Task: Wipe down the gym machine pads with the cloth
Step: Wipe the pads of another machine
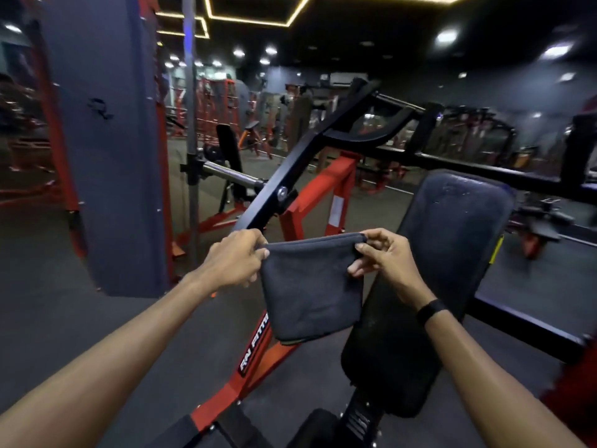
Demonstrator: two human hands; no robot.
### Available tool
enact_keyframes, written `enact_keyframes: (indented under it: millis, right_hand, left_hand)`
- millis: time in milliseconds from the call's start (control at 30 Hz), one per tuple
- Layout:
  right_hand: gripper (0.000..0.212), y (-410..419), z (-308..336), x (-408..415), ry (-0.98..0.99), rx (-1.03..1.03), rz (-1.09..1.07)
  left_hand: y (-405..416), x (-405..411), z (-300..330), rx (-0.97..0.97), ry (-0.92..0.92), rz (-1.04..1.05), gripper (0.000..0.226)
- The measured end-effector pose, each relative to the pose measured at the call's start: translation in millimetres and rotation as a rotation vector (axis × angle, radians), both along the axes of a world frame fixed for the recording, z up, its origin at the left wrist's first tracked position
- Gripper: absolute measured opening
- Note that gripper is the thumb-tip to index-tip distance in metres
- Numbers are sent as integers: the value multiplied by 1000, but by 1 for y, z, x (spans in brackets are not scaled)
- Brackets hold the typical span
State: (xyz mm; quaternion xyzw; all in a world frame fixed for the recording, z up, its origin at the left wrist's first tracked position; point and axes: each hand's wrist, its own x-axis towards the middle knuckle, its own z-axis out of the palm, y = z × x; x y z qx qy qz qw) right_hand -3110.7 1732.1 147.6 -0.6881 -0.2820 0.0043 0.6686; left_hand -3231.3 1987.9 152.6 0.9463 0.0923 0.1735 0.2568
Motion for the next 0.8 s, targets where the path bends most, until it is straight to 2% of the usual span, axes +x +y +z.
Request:
enact_keyframes:
  millis: [233, 433, 600, 800]
  right_hand:
    - [16, -2, 14, 106, 17, 33, -239]
    - [15, -16, 15, 165, -18, 53, -427]
    - [14, -40, 4, 199, -3, 43, -591]
    - [15, -59, -9, 232, -13, 60, -836]
  left_hand:
    - [16, 159, 27, 31, 7, -234, 9]
    - [5, 274, 22, -97, -82, -363, 6]
    - [-19, 355, 7, -266, -49, -518, 8]
    - [-55, 444, -6, -330, -22, -710, 10]
